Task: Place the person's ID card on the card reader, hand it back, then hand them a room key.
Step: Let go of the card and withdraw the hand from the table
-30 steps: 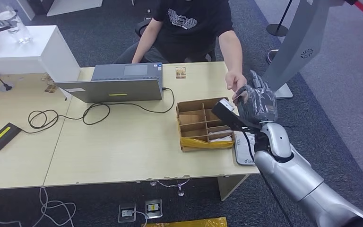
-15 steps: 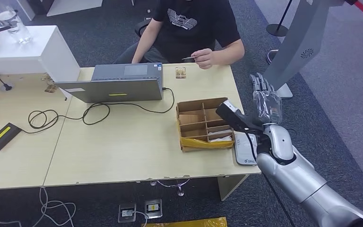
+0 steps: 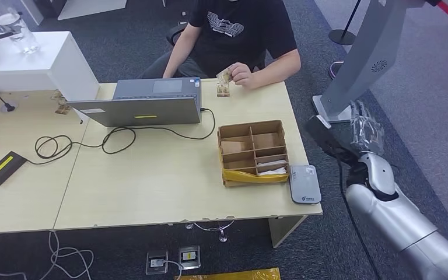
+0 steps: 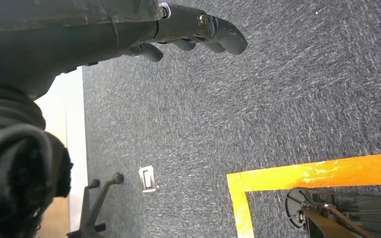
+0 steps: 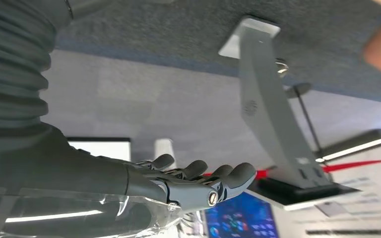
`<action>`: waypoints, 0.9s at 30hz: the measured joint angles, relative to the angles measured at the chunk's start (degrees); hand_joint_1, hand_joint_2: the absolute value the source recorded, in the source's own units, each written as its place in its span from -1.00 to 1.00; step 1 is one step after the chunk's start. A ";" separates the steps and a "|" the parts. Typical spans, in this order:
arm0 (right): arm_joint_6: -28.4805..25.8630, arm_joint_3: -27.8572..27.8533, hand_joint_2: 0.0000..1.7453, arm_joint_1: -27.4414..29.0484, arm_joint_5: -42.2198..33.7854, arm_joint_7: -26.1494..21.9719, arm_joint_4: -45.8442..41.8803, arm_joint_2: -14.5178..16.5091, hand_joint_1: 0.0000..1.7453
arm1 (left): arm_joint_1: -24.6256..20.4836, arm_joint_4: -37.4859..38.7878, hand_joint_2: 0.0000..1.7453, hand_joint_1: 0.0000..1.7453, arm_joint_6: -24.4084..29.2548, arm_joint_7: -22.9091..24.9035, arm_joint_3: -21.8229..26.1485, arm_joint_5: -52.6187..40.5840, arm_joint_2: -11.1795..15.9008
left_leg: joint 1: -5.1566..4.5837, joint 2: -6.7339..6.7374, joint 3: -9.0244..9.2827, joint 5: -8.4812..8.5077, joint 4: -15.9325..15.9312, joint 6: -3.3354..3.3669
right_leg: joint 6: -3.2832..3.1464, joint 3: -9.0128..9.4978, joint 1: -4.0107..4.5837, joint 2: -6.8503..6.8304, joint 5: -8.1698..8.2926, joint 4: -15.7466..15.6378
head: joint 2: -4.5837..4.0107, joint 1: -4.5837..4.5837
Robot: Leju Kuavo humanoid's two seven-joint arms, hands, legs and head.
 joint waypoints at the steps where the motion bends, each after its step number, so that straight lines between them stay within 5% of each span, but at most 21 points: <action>1: 0.08 -0.53 1.00 0.13 -1.14 0.22 0.00 -0.83 -1.00 | 0.01 0.00 -1.00 -1.00 0.00 -0.02 0.00 0.21 -0.01 | 0.00 0.00 0.00 0.00 0.00 0.00 | 0.00 0.00 0.00 0.01 0.00 0.00 | 0.00 0.00; 6: -0.62 -3.42 1.00 1.73 -8.29 1.13 0.21 -5.19 -1.00 | 0.08 0.00 -1.00 -1.00 0.03 -0.18 0.01 1.08 -0.08 | 0.00 -0.08 0.91 0.02 0.03 0.01 | 0.02 -0.07 0.00 -0.06 0.05 -0.03 | 0.00 -0.01; 10: -2.01 -7.35 1.00 4.49 -23.53 -2.33 1.75 -8.32 -1.00 | 0.25 0.00 -1.00 -1.00 0.08 -0.21 0.02 1.53 -0.22 | 0.00 -0.09 0.92 0.03 0.05 0.02 | 0.02 -0.05 0.00 -0.07 0.07 -0.04 | 0.00 -0.02; 14: -4.21 -12.97 -1.00 8.96 -42.97 -11.33 5.27 -10.57 -1.00 | 0.28 0.00 -1.00 -1.00 0.23 -0.21 0.02 2.39 -0.40 | 0.00 -0.14 0.90 0.02 0.04 0.02 | 0.02 -0.02 0.00 -0.13 0.07 -0.06 | 0.00 -0.01; 21: 0.82 -20.84 -1.00 17.12 -64.29 -28.25 18.91 -10.53 -1.00 | 0.47 0.00 -1.00 -1.00 0.68 -0.53 0.20 4.40 -1.03 | 0.01 -0.30 0.90 0.01 0.04 0.01 | 0.02 -0.01 0.02 -0.26 0.05 -0.08 | 0.00 -0.02; 27: 1.01 -27.22 -1.00 24.99 -76.18 -34.42 33.62 -6.78 -1.00 | 0.66 0.00 -1.00 -1.00 0.63 -0.29 0.25 4.95 -1.21 | 0.09 -0.44 0.81 -0.03 0.02 -0.03 | -0.04 -0.03 0.10 -0.38 -0.01 -0.08 | 0.00 -0.03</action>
